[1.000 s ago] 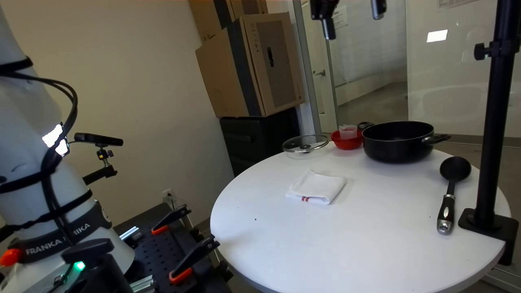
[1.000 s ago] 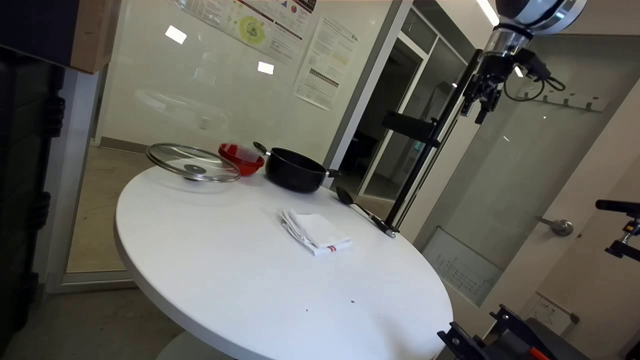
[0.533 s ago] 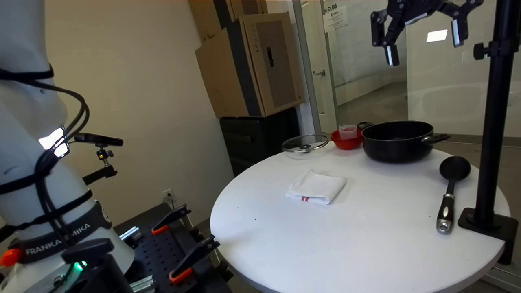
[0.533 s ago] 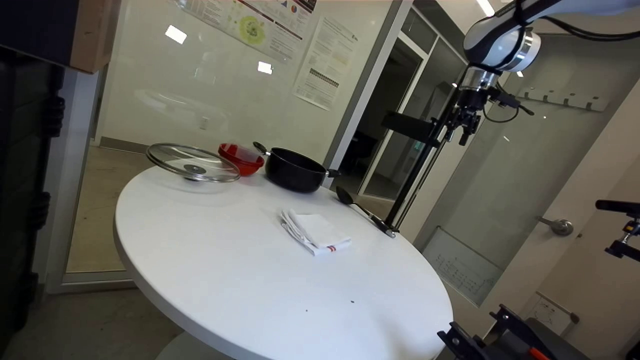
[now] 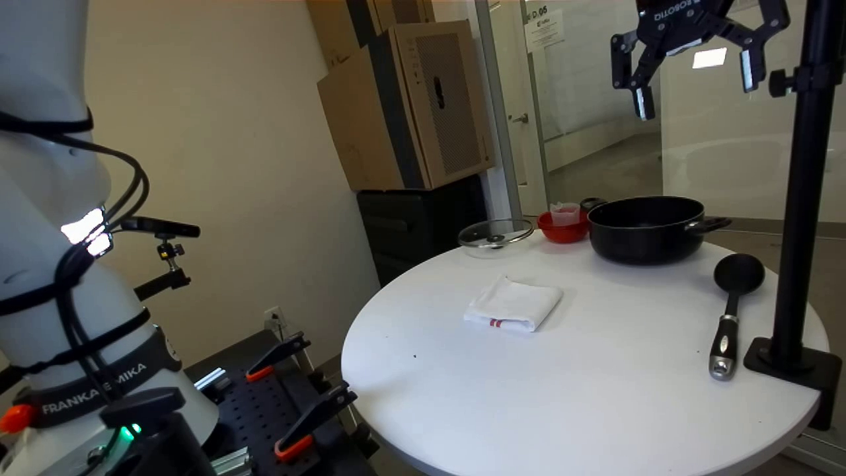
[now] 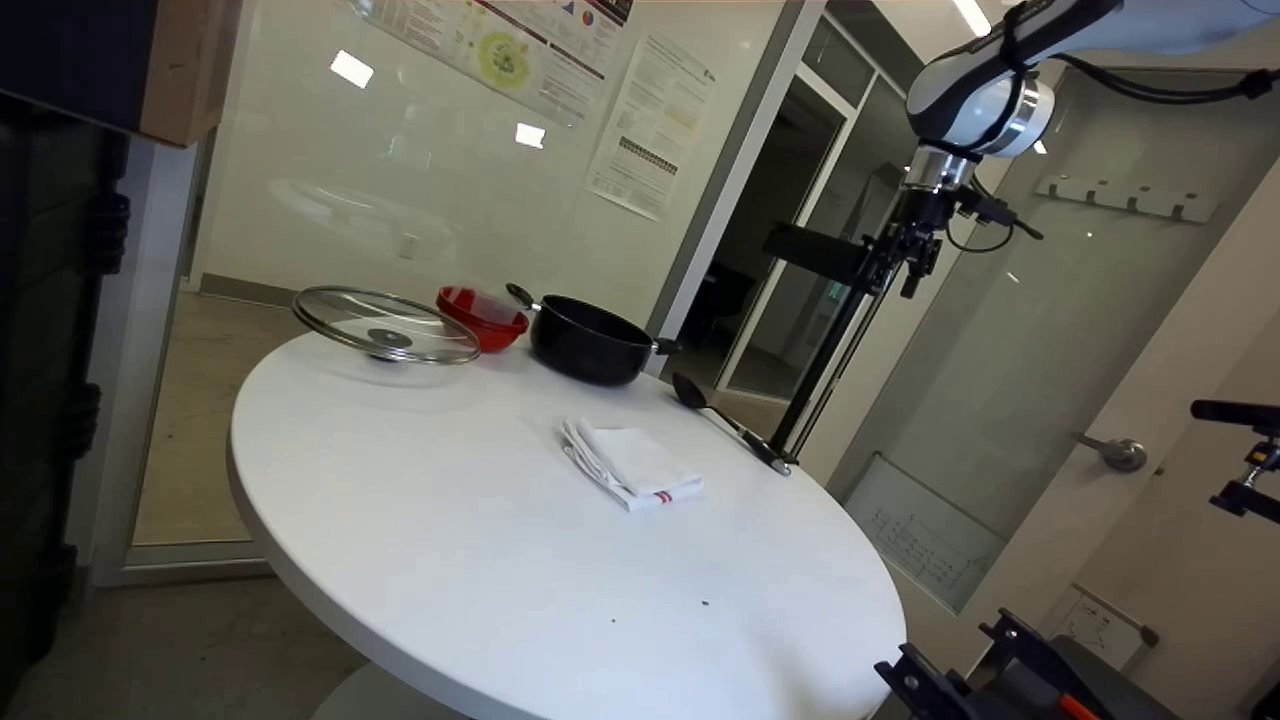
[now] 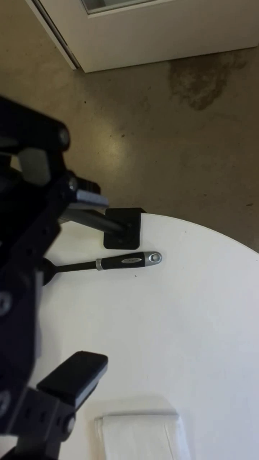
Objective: Move the black spoon to the left
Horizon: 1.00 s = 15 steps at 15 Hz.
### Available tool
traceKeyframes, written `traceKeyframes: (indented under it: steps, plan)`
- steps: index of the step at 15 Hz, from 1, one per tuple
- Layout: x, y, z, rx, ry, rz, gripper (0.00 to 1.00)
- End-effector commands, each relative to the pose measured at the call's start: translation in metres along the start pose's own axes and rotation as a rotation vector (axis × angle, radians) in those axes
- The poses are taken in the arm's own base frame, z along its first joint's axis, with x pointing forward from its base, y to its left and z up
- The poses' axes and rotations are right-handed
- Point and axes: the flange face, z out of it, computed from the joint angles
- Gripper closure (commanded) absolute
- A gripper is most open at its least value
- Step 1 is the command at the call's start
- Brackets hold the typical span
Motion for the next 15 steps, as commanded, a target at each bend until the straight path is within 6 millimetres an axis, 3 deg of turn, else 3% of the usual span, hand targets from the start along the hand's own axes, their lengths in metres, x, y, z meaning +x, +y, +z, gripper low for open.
traceKeyframes:
  steps: [1, 7, 15]
  plan:
    - [0.007, -0.017, 0.032, 0.006, -0.027, -0.006, 0.00]
    - [0.019, -0.033, 0.086, -0.037, -0.001, -0.092, 0.00]
    - [0.023, -0.043, 0.130, -0.099, 0.032, -0.173, 0.00]
